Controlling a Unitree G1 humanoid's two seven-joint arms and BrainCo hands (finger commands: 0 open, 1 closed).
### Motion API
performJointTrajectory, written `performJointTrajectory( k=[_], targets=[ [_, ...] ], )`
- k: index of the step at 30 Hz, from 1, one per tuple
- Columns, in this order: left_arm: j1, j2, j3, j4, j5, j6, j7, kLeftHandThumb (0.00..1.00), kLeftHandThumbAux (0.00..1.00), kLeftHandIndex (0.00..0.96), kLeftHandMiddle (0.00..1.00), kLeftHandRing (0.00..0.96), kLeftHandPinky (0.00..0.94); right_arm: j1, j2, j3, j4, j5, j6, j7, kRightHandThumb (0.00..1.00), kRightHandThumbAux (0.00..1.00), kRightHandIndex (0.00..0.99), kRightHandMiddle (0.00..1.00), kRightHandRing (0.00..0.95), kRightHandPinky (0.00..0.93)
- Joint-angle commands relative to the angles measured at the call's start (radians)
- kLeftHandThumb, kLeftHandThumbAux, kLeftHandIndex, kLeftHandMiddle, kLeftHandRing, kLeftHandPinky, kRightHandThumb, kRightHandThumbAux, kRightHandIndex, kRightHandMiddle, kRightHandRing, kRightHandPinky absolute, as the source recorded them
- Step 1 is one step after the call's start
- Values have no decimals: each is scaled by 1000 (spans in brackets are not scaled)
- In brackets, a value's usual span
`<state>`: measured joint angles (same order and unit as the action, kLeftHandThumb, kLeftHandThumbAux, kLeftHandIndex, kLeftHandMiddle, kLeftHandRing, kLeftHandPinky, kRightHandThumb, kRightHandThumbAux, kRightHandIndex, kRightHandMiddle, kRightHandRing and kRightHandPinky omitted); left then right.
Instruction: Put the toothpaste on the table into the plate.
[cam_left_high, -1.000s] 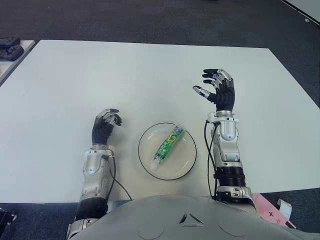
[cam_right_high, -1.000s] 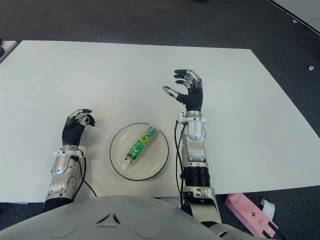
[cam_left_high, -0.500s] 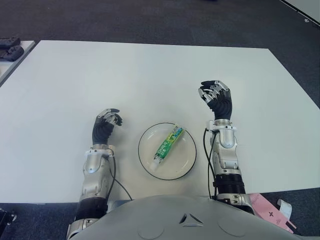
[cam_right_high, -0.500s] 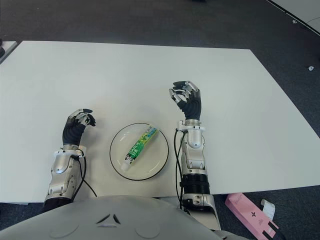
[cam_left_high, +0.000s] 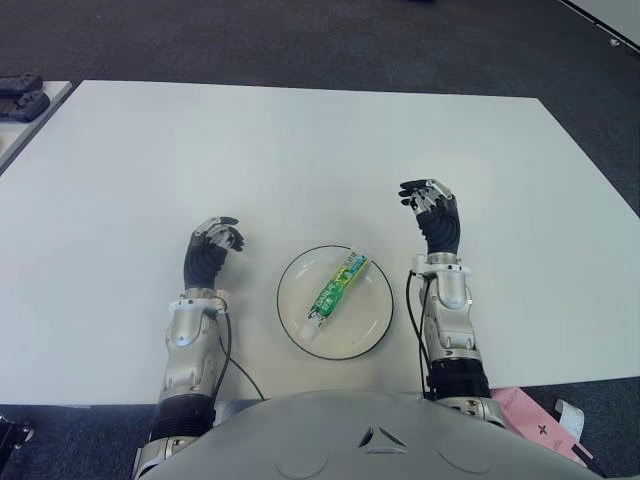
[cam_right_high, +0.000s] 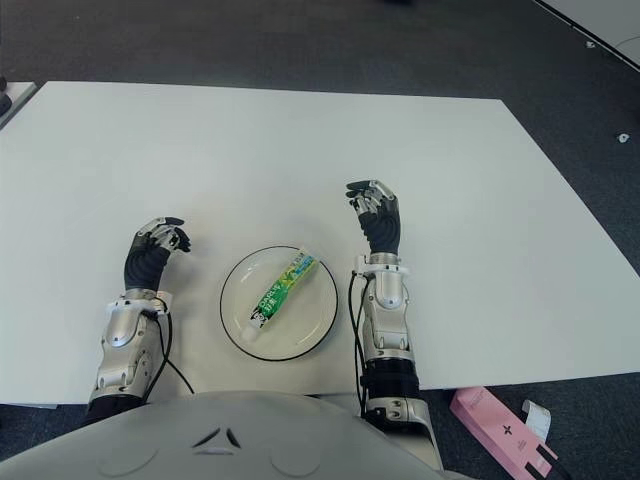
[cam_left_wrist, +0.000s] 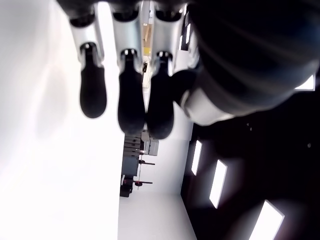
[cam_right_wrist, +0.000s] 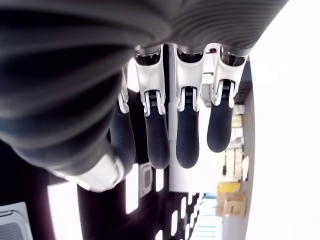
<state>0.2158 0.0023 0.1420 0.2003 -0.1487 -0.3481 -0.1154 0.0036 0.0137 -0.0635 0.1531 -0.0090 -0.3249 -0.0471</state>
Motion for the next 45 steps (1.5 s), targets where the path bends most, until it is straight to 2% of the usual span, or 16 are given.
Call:
performJointTrajectory(
  k=[1,13,23,31,45],
  targets=[
    [1,-9,-1,-5,1,-8,10,699,719,435,614,594,574,16,-4,-3,26,-17,-3,-16,699,733,422,444,431,422],
    [10,-3,-3,-22,-14,-8,-9,698,719,434,612,593,569,45,-14,-1,41,-15,-19,-12,697,733,423,460,440,426],
    [14,3,-3,-33,-19,-1,-11,699,719,435,616,598,584,72,-7,11,51,-48,-22,-44,700,731,425,470,449,433],
    [16,4,-1,-29,-20,-18,-14,698,719,435,618,602,583,97,1,24,11,-56,33,-55,705,727,427,470,438,427],
    [26,6,1,-39,-18,-19,-12,699,719,435,611,593,578,126,12,33,3,-53,52,-56,709,724,429,471,444,442]
  ],
)
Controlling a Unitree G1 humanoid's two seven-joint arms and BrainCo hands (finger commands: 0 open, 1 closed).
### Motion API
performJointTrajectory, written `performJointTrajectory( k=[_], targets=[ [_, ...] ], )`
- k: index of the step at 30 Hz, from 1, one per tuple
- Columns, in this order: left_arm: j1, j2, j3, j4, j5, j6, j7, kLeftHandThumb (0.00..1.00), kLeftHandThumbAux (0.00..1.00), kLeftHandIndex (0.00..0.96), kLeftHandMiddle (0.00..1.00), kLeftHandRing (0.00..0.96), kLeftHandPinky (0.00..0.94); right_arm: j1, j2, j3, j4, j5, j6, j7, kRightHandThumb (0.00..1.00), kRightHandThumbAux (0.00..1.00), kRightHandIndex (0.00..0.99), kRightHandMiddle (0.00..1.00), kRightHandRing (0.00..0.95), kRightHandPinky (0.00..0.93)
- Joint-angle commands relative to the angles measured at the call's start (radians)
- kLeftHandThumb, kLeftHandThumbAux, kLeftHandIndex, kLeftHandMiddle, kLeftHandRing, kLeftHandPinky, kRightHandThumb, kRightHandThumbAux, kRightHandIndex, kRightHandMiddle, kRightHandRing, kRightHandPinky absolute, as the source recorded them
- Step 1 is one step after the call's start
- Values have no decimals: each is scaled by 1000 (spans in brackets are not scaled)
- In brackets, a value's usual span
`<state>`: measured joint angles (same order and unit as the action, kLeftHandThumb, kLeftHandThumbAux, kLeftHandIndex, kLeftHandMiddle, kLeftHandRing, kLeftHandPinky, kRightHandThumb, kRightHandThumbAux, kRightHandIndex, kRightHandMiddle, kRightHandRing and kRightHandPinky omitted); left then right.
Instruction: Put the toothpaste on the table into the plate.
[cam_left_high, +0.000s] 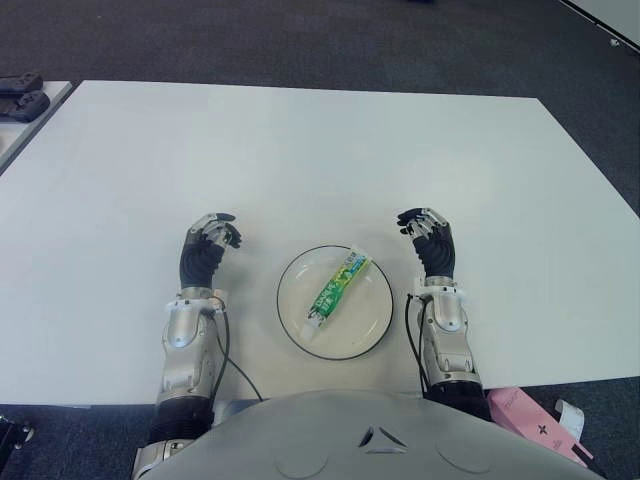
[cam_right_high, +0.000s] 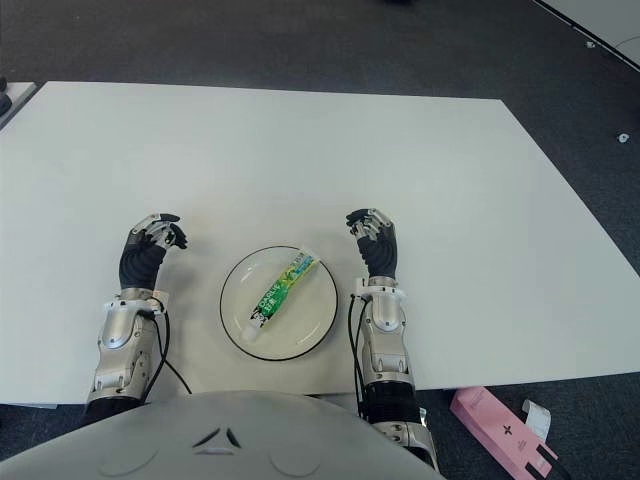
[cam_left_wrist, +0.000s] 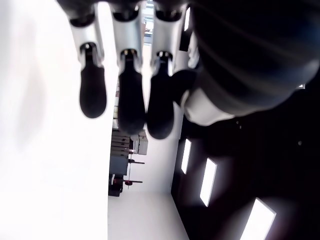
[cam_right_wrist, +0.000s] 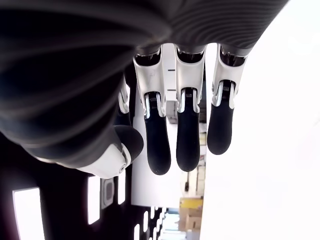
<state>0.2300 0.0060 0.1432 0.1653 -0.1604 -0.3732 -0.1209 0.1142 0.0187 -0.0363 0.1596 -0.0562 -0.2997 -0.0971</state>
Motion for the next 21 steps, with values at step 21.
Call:
performJointTrajectory(
  k=[21],
  targets=[
    [28,9,1,-38,-9,49,-8,699,720,435,613,596,579,53,12,31,-25,-3,46,0,710,725,428,475,455,450]
  ],
)
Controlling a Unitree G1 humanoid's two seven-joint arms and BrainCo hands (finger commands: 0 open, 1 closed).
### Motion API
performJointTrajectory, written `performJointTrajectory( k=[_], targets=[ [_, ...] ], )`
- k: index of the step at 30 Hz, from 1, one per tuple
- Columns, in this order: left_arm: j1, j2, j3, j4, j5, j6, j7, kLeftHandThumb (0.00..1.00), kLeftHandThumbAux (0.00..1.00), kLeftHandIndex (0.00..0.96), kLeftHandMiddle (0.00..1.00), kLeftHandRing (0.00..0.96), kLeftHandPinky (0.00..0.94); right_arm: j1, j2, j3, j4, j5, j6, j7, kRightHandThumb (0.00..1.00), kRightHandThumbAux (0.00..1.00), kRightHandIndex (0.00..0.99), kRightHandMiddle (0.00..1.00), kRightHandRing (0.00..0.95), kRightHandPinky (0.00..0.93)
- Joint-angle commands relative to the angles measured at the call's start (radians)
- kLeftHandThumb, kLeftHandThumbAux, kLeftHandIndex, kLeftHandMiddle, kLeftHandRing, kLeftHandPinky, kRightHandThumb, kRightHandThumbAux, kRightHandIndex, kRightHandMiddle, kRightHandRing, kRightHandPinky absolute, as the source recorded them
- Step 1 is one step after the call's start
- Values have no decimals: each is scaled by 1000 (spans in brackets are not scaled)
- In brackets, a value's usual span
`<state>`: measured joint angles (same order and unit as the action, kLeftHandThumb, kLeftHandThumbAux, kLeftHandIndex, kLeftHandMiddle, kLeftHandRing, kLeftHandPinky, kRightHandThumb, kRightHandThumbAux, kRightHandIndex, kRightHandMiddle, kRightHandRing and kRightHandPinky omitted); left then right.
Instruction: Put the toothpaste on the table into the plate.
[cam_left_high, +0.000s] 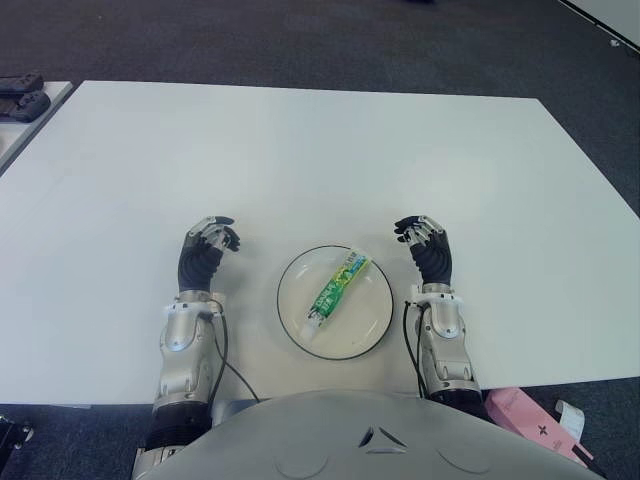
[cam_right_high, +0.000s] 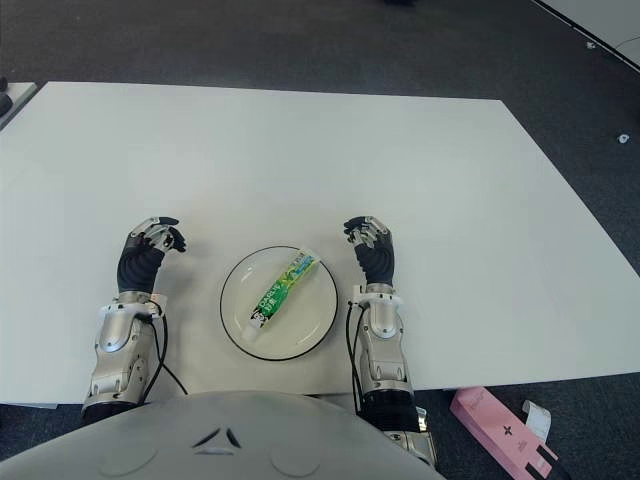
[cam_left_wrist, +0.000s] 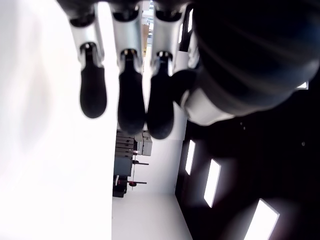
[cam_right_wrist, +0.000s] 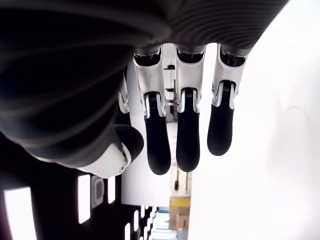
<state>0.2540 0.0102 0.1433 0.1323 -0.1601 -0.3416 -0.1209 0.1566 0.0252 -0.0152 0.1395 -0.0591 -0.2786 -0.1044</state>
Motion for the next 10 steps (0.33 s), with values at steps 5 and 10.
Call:
performJointTrajectory(
  k=[5,10],
  targets=[
    [6,6,2,-5,-10,18,-8,699,719,435,614,597,579,17,9,11,-11,4,38,9,711,725,428,473,454,449],
    [8,9,2,-6,-12,22,-11,698,719,435,609,589,569,24,11,14,-22,3,57,6,711,726,427,470,453,451]
  ],
)
